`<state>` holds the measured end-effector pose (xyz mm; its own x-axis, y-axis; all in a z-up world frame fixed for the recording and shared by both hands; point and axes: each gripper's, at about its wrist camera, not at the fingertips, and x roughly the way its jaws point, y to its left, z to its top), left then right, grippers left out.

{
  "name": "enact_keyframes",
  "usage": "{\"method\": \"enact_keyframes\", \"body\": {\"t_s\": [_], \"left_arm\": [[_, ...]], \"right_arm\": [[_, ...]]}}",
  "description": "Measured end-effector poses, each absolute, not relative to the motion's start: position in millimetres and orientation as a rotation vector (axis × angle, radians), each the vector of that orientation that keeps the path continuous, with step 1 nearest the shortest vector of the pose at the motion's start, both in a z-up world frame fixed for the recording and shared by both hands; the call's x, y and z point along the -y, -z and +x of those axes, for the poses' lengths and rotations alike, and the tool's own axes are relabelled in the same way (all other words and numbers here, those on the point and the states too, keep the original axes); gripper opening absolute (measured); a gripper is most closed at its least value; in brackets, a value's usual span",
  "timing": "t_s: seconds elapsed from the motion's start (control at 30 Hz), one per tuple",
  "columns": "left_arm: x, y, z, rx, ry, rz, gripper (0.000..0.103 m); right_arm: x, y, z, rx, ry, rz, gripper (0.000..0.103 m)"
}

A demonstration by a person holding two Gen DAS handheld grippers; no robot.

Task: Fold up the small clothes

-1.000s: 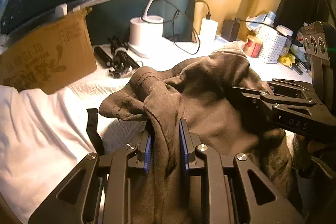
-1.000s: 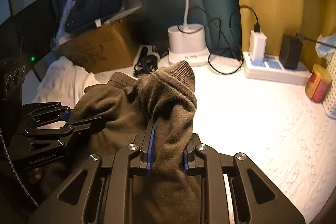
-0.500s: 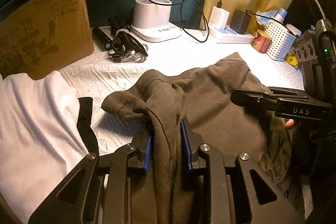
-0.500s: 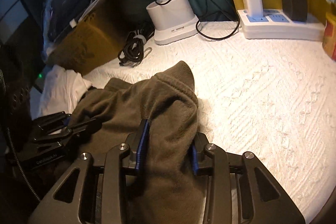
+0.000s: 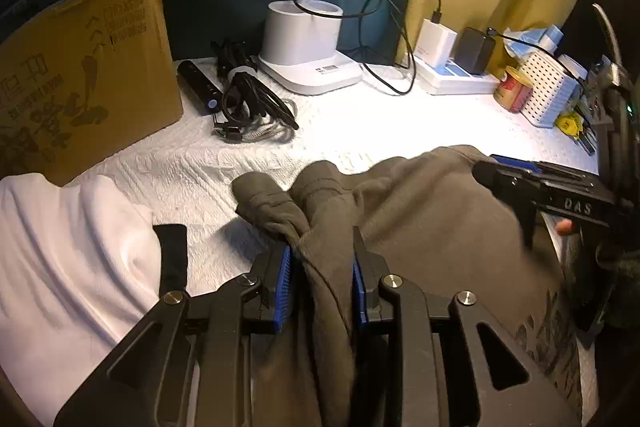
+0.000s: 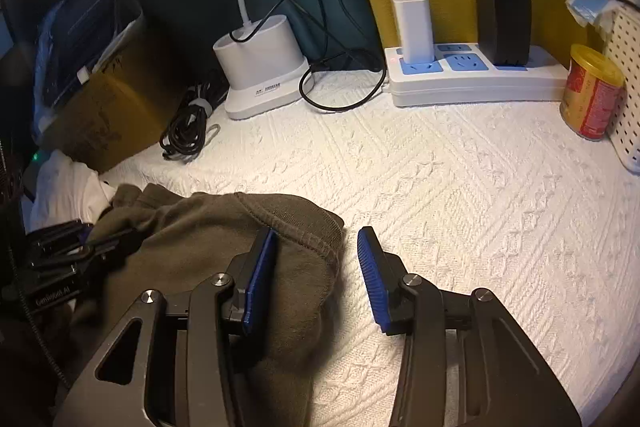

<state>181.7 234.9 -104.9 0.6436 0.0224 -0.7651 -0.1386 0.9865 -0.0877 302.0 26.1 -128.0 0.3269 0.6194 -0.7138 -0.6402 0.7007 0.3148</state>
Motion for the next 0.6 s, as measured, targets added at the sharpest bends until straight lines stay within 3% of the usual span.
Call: {"method": "enact_keyframes", "body": {"t_s": [0.2, 0.53, 0.57, 0.6], "left_arm": [[-238.8, 107.0, 184.7, -0.872, -0.099, -0.146, 0.027], [-230.6, 91.3, 171.9, -0.881, -0.122, -0.140, 0.029], [-229.1, 89.4, 169.0, -0.878, -0.122, -0.142, 0.032], [-227.9, 88.1, 166.4, -0.877, -0.121, -0.147, 0.041]], "right_arm": [[-32.1, 130.7, 304.5, -0.919, -0.806, -0.065, 0.046], [-24.9, 122.6, 297.0, -0.861, -0.751, -0.092, 0.064], [-24.0, 121.0, 294.3, -0.852, -0.747, -0.100, 0.064], [-23.1, 120.1, 292.1, -0.850, -0.746, -0.102, 0.064]]}}
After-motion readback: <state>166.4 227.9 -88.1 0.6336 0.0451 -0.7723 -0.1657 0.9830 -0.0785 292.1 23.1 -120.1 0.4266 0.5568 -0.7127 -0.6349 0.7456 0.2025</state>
